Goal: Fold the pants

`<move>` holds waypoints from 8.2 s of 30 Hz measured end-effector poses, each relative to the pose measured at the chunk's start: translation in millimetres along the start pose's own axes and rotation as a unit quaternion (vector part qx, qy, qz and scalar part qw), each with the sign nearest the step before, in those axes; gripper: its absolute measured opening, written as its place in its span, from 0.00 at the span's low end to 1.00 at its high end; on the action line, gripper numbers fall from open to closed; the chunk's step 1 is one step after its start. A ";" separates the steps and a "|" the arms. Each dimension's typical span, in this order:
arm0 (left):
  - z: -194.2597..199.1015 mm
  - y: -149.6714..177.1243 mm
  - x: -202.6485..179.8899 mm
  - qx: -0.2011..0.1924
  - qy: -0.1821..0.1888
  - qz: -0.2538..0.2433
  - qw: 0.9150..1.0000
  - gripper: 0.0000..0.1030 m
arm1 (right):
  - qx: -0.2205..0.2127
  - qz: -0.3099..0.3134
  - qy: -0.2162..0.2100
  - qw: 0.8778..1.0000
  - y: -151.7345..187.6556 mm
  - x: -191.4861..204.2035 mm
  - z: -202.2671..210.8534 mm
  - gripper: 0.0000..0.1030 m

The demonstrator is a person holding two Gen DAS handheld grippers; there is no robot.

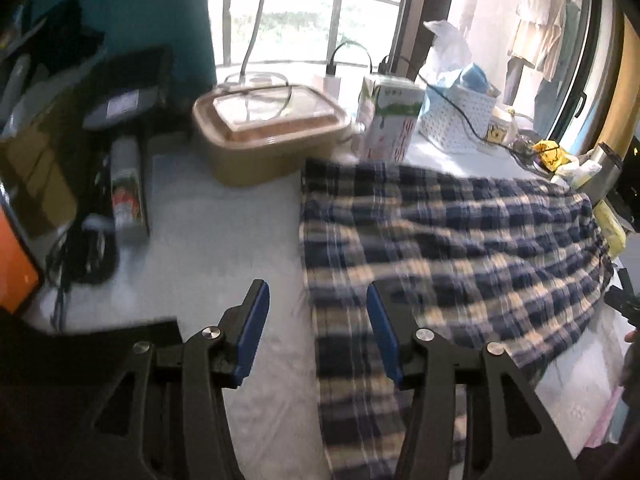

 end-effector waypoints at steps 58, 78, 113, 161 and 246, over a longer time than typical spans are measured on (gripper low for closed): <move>61.7 52.4 34.9 -0.021 0.032 0.107 0.993 0.49 | -0.025 0.150 -0.224 0.963 -72.4 287.4 -54.5 0.06; 41.1 6.6 -22.8 -0.040 0.064 0.056 0.996 0.49 | -0.008 0.160 -0.259 0.952 -45.6 262.3 -21.6 0.97; 9.0 -57.8 -37.2 -0.052 0.014 -0.029 0.998 0.67 | -0.005 0.178 -0.167 0.970 -49.6 117.2 -33.3 0.92; -131.4 -57.3 -13.4 0.020 0.069 -0.043 0.996 0.69 | 0.051 0.177 -0.175 0.967 -128.8 176.8 -213.6 0.28; 174.1 -49.4 -3.3 -0.282 0.056 -0.018 0.958 0.18 | -0.273 0.246 -0.291 0.883 -142.5 306.4 136.1 0.16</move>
Point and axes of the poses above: each gripper's, at about its wrist camera, not at the fingertips, and z roughly against the way its jaws point, x to its left, y to its underside, the point moved 5 cm from there along -z, roughly the way its jaws point, and after that the axes turned 10 degrees about -x, right-handed, at the moved point
